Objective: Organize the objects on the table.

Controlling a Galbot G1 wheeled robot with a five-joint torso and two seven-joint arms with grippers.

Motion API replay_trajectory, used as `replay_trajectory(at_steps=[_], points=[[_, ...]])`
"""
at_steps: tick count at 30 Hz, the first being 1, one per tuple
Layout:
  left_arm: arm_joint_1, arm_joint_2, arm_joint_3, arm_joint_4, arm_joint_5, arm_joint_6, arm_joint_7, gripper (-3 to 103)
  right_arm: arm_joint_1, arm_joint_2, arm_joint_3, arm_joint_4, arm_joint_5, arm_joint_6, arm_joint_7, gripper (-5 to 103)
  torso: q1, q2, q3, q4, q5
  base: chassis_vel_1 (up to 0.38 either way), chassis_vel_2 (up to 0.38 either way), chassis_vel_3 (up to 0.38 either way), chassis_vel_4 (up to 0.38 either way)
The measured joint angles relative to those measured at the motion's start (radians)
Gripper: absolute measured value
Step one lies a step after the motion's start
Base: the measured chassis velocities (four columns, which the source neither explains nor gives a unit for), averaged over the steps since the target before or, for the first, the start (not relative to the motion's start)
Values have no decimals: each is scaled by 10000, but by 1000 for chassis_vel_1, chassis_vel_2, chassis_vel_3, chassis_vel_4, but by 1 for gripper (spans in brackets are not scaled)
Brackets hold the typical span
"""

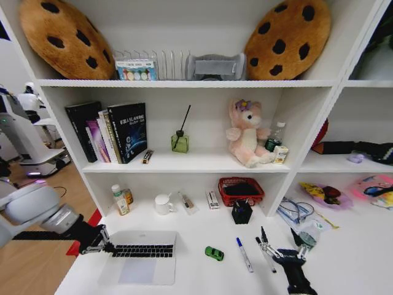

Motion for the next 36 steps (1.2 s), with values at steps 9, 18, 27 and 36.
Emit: replay_trajectory(at_steps=[9,18,27,36], points=[[-582,-533,-859,839,1869,-673,304,0,50,-71,11,-1,-3,-14,2,100,0,0,-1,0,4,0,0,0,0],[-312,-1003,-730,776,2064,-197,-1675,0,2,-36,35,6,-5,10,9,100,0,-1,-1,-4,0,0,0,0,0],[-580,-1143,-1334,1211,4159,-986,904,0,45,-4,125,-66,45,41,17,100,0,-1,-1,-1,3,0,0,0,0],[-630,-1623,-1222,1550,5001,-501,-3921,0,70,12,58,-270,55,129,4,100,1,-1,0,-3,1,0,0,0,0]])
